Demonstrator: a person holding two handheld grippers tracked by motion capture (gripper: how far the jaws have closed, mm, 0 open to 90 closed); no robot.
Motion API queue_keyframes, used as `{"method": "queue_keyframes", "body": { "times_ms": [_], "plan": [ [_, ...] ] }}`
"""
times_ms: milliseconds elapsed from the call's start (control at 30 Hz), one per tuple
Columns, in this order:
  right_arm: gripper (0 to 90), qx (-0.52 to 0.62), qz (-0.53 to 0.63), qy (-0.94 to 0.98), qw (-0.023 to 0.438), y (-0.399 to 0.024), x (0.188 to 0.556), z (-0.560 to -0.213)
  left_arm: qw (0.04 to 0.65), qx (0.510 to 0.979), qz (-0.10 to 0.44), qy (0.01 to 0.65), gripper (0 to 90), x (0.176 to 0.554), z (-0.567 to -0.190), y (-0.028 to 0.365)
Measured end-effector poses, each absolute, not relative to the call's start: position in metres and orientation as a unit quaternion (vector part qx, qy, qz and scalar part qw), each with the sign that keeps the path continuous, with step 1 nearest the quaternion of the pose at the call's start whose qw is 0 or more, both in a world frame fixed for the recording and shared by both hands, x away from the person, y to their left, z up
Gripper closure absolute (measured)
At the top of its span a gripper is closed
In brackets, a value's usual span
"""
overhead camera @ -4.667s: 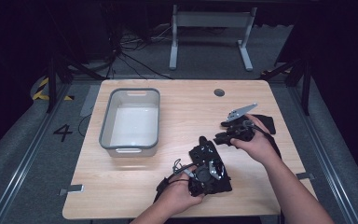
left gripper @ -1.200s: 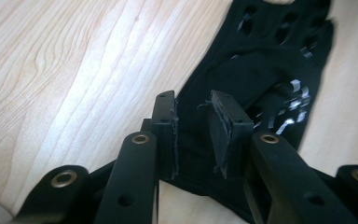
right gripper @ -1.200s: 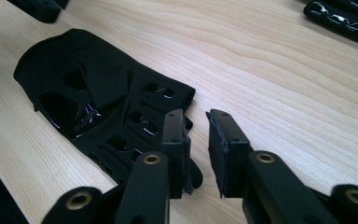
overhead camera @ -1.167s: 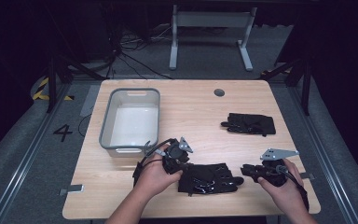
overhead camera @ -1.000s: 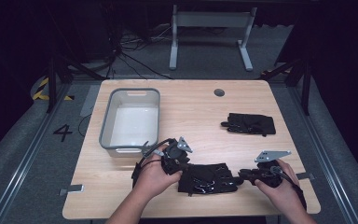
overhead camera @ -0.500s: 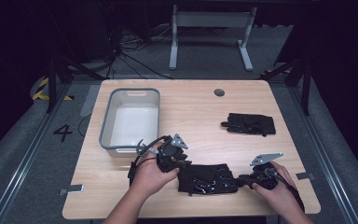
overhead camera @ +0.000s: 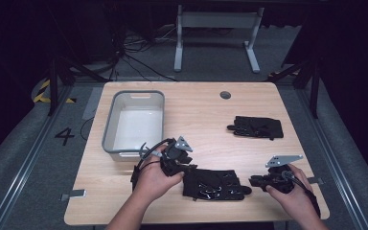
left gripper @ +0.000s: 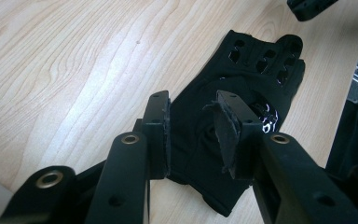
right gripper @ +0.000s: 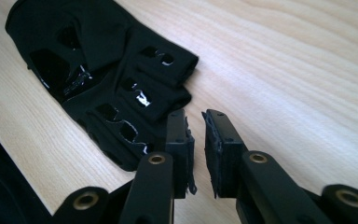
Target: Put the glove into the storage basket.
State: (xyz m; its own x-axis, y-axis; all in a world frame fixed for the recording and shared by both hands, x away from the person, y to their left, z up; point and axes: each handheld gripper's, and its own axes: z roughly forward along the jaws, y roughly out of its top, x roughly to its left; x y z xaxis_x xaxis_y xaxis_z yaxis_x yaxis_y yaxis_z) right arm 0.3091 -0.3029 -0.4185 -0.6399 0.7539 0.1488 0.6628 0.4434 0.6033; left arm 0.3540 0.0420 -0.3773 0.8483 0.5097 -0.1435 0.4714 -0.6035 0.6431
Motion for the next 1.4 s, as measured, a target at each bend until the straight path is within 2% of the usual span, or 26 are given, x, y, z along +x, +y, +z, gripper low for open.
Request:
{"method": "queue_keyframes", "body": {
  "times_ms": [500,733,833,1067,1167,1300,1400],
  "plan": [
    [74.1,0.416,0.361,0.83,0.084,-0.318,0.328,-0.39,0.344,0.891,0.024,0.296,61.2,0.357,-0.376,0.05],
    [69.5,0.417,0.365,0.825,0.109,-0.328,0.341,-0.376,0.339,0.891,0.023,0.302,60.5,0.359,-0.375,0.052],
    [65.9,0.423,0.363,0.823,0.108,-0.33,0.355,-0.372,0.337,0.891,0.026,0.302,60.2,0.359,-0.374,0.053],
    [61.8,0.43,0.348,0.822,0.137,-0.333,0.397,-0.373,0.335,0.892,0.027,0.304,60.2,0.361,-0.375,0.056],
    [59.5,0.437,0.345,0.82,0.131,-0.333,0.416,-0.378,0.336,0.89,0.027,0.307,60.1,0.361,-0.375,0.059],
    [59.5,0.438,0.341,0.823,0.119,-0.329,0.438,-0.387,0.34,0.887,0.029,0.311,59.4,0.359,-0.375,0.063],
    [60.8,0.432,0.329,0.83,0.128,-0.323,0.453,-0.391,0.339,0.886,0.03,0.316,59.3,0.357,-0.375,0.068]
  ]
}}
